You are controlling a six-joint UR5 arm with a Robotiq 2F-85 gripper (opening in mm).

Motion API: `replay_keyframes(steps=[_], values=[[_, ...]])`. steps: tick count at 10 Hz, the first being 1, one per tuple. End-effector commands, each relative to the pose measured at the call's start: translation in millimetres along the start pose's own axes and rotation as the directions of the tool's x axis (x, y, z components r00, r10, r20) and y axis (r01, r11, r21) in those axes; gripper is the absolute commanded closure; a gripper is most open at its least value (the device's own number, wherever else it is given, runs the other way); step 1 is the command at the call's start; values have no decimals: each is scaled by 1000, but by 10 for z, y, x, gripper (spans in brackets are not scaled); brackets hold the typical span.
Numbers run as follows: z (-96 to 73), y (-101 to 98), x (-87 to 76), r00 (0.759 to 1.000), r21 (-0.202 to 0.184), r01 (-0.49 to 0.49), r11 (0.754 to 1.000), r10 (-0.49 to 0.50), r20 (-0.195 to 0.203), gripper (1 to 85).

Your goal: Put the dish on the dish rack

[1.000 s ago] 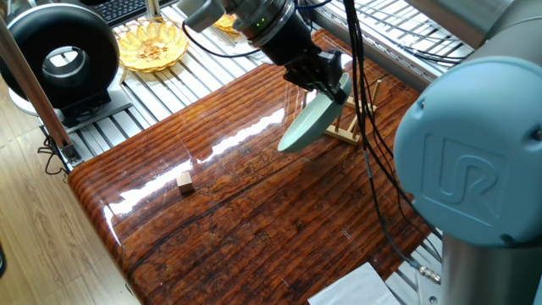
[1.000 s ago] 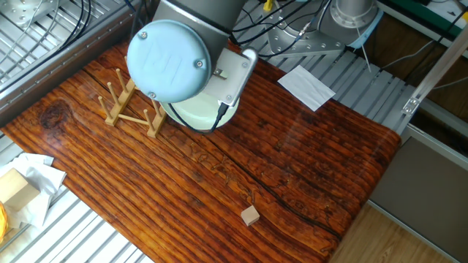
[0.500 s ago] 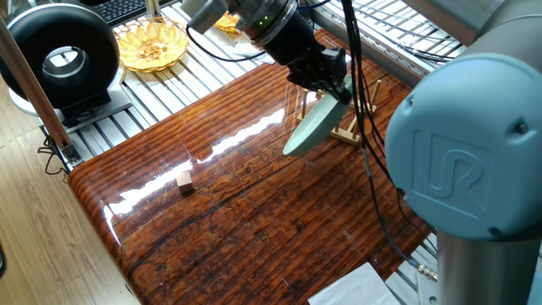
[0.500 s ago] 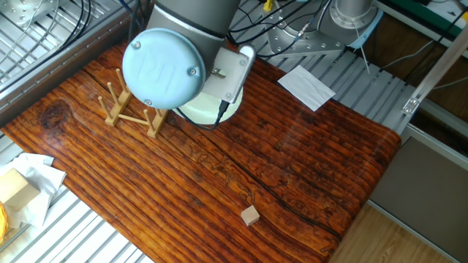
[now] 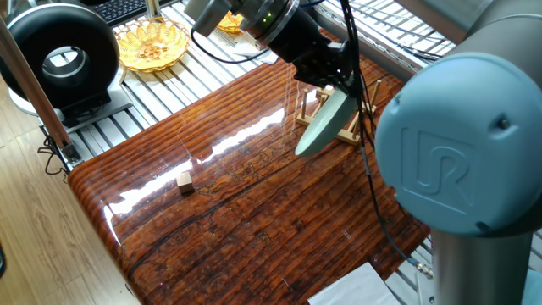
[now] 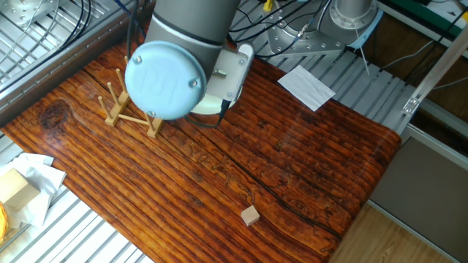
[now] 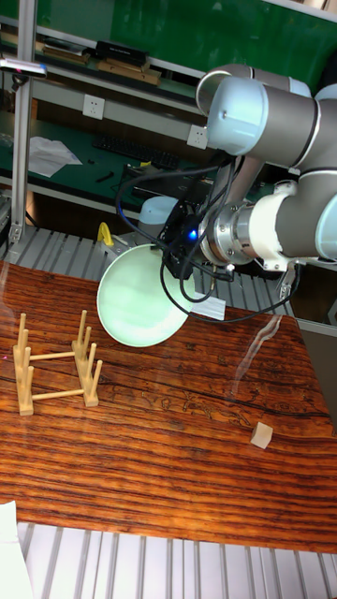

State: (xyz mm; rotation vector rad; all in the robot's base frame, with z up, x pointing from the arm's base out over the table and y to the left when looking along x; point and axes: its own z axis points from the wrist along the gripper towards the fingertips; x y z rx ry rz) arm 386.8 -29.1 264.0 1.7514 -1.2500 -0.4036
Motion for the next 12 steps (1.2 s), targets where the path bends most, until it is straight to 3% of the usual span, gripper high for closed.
replay_keyframes(steps=[1, 4, 7, 9, 11, 12], values=[[0, 67, 72, 999, -42, 35, 998, -37, -37, 847], [3, 111, 228, 993, -99, 68, 993, -78, -91, 847], [76, 60, 344, 986, -120, 114, 986, -127, -107, 847], [69, 114, 425, 981, -149, 111, 982, -132, -140, 847], [66, 109, 440, 980, -143, 106, 984, -128, -150, 847], [77, 112, 375, 984, -133, 104, 986, -121, -128, 847]])
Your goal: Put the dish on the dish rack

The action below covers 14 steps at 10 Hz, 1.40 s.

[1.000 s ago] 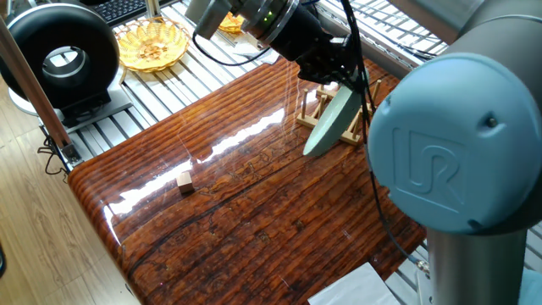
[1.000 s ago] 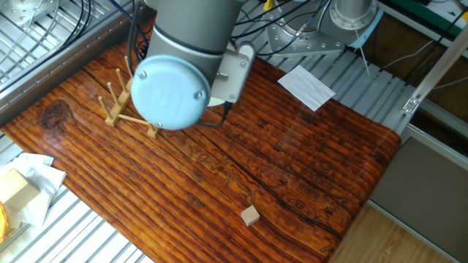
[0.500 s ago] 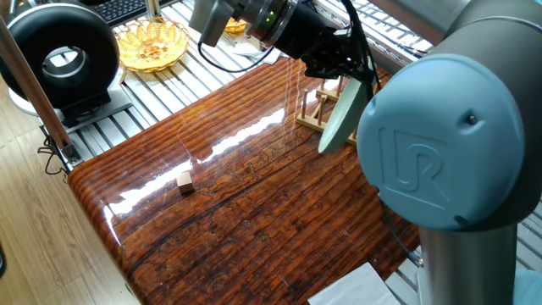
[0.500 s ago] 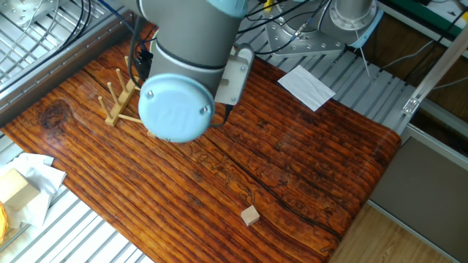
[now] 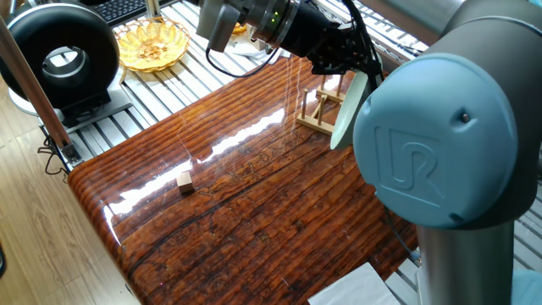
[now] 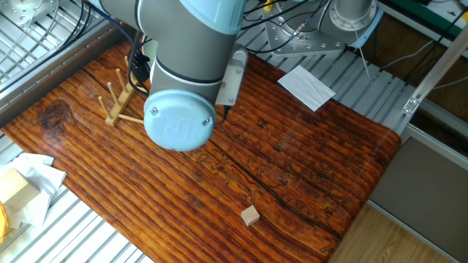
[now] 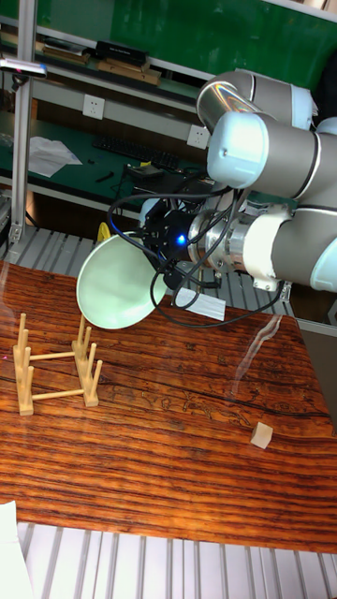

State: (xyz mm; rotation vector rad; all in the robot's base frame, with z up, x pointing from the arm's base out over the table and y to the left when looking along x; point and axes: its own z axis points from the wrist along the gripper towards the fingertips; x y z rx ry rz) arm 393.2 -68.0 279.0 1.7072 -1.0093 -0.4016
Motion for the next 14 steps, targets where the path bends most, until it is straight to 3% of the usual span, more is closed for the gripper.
replay_keyframes(steps=[1, 5, 9, 14], values=[[11, 2, -35, 1000, 6, -4, 1000, 4, 13, 847], [57, 95, 15, 999, -2, -31, 1000, 31, 17, 847], [123, 97, 58, 998, 14, -38, 999, 37, 43, 847], [258, -39, 74, 996, 56, -20, 998, 16, 86, 847]])
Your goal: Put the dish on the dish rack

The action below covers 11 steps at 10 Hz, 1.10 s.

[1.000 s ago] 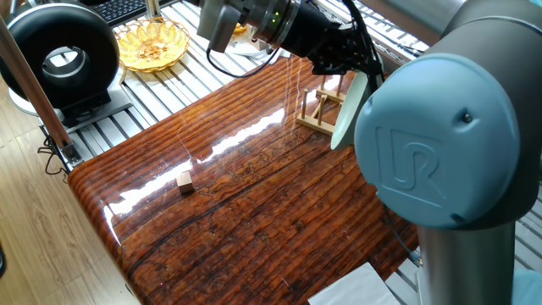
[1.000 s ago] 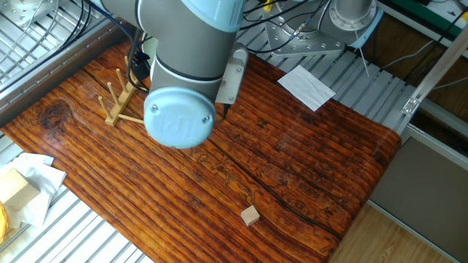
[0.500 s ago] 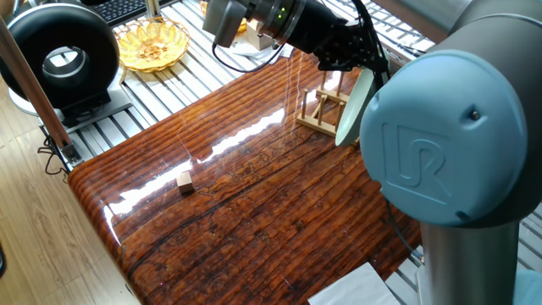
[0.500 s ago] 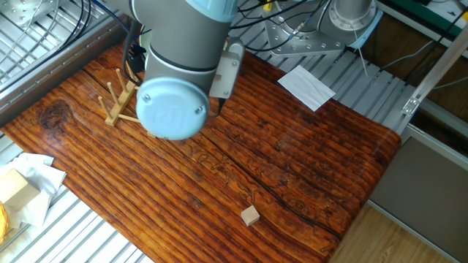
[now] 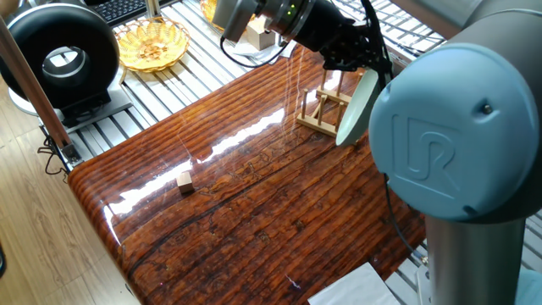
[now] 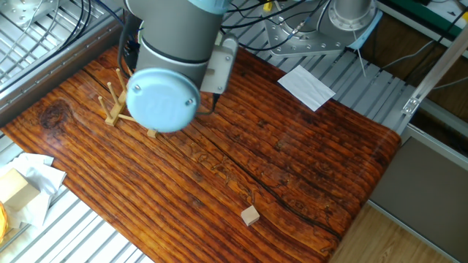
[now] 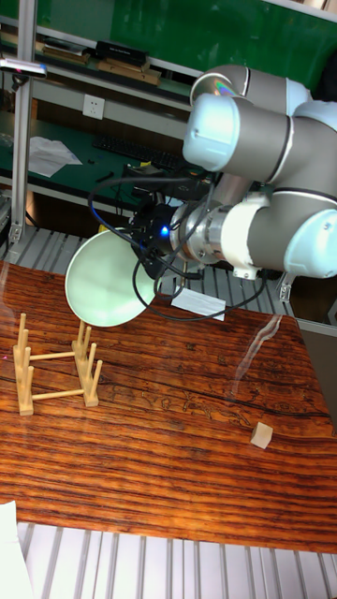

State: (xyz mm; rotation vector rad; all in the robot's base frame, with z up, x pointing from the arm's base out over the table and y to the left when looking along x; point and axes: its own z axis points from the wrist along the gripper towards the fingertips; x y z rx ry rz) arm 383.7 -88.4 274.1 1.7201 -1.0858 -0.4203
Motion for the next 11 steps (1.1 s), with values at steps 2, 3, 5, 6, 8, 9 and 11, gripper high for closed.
replay_keyframes(steps=[2, 3, 5, 6, 8, 9, 11], values=[[14, -7, -32, 1000, 15, -5, 1000, 5, 24, 847], [1, -2, -54, 1000, 14, -9, 1000, 8, 27, 847], [-52, 60, -77, 999, -2, -17, 1000, 17, 27, 847], [-90, 87, -88, 999, -7, -27, 1000, 27, 24, 847], [-103, 50, -108, 999, 3, -34, 999, 34, 28, 847], [-112, 29, -127, 999, 8, -43, 999, 42, 34, 847], [-115, 25, -130, 996, 8, -77, 997, 76, 35, 847]])
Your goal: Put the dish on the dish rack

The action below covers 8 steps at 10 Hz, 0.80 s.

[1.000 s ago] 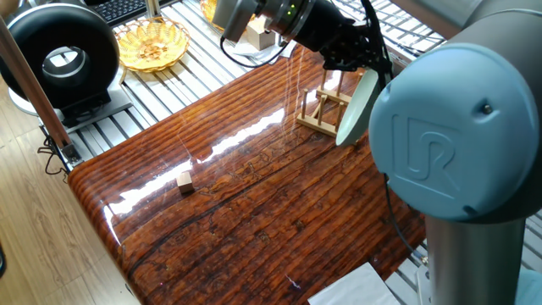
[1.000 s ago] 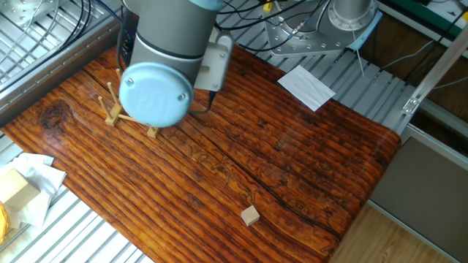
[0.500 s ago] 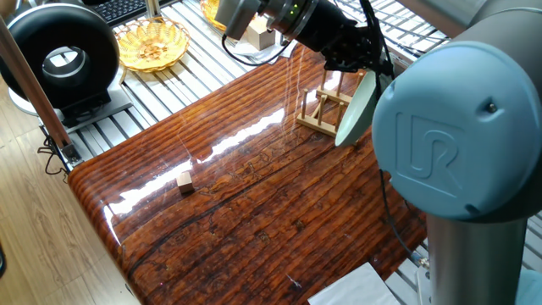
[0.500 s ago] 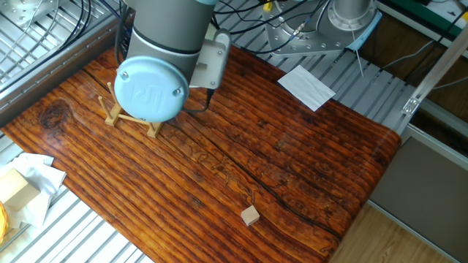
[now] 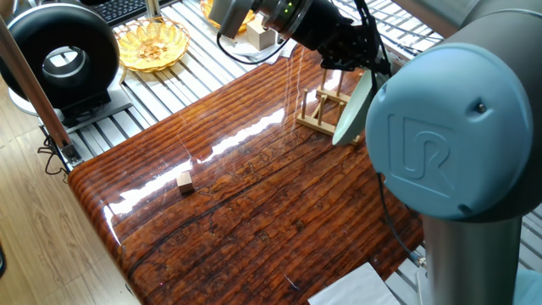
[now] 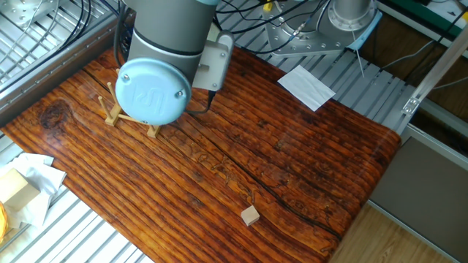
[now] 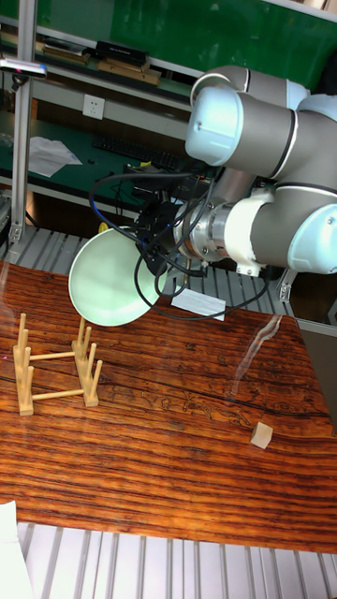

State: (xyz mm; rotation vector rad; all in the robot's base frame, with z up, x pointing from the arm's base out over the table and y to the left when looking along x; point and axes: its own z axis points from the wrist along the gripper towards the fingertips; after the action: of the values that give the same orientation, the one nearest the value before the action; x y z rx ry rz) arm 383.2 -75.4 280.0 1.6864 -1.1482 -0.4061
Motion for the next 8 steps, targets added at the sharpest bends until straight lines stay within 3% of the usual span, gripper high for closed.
replay_keyframes(steps=[1, 3, 8], values=[[-20, -16, -47, 999, 7, -41, 999, 41, 16, 847], [-26, -63, -190, 996, 21, -61, 998, 59, 72, 847], [-36, -67, -290, 991, 19, -78, 997, 76, 111, 847]])
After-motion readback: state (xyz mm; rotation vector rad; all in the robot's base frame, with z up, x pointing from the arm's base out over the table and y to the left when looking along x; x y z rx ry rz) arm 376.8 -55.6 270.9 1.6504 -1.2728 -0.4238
